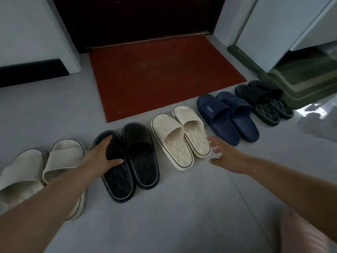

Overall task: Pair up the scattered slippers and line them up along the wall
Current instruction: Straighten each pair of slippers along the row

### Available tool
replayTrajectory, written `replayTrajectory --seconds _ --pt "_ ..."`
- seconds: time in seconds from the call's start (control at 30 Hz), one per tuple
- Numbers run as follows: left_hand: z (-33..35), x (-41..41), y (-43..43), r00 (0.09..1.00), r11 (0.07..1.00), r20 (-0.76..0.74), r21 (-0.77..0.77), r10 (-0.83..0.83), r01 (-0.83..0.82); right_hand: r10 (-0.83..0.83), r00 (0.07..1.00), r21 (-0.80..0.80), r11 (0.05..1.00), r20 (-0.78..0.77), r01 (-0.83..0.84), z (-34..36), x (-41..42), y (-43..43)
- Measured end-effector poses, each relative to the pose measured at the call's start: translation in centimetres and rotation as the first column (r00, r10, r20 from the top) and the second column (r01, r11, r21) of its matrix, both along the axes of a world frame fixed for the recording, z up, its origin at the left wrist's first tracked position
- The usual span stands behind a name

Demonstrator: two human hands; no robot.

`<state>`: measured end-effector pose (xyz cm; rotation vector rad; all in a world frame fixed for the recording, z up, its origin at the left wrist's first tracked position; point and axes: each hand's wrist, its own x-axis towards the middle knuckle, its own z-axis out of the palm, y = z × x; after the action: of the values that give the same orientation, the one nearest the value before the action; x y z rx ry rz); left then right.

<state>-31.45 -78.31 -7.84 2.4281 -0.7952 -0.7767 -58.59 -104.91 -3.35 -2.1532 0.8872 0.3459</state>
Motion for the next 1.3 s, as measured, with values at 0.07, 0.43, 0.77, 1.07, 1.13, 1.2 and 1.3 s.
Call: replayTrajectory --seconds 0.07,0.43,0.77,1.07,1.13,1.2,1.3 --pt "1.2 -1.2 -2.8 0.999 0.996 0.052 -0.091 -0.015 0.02 0.017 0.999 -0.006 1.0 0.037 -0.017 -0.7 2.2 -2.7" --pt "-3.3 -7.5 -20.9 0.916 0.917 -0.066 0.083 0.395 -0.39 0.411 0.911 -0.004 0.912 -0.042 -0.411 -7.4 11.4 -15.4" --pt "-2.5 -8.1 -23.0 0.823 0.814 -0.012 0.156 0.568 -0.56 0.192 0.96 0.022 0.979 0.202 -0.201 -11.0 10.5 -15.0" --pt "-3.9 -7.3 -21.6 0.812 0.816 -0.093 0.016 0.576 -0.578 0.258 0.952 -0.093 0.965 0.161 -0.246 -12.6 9.8 -15.3" --pt "-4.2 -7.4 -21.3 0.805 0.808 -0.086 -0.004 0.587 -0.59 0.323 0.935 -0.092 0.945 0.143 -0.313 -12.5 9.6 -15.6" --pt "-4.4 -7.8 -21.2 0.802 0.804 -0.082 -0.015 0.592 -0.595 0.345 0.929 -0.063 0.938 0.137 -0.34 -12.1 9.6 -15.9" --pt "-3.9 -8.2 -21.6 0.819 0.821 -0.054 0.009 0.571 -0.571 0.358 0.918 0.0 0.932 0.168 -0.363 -10.5 9.8 -16.5"
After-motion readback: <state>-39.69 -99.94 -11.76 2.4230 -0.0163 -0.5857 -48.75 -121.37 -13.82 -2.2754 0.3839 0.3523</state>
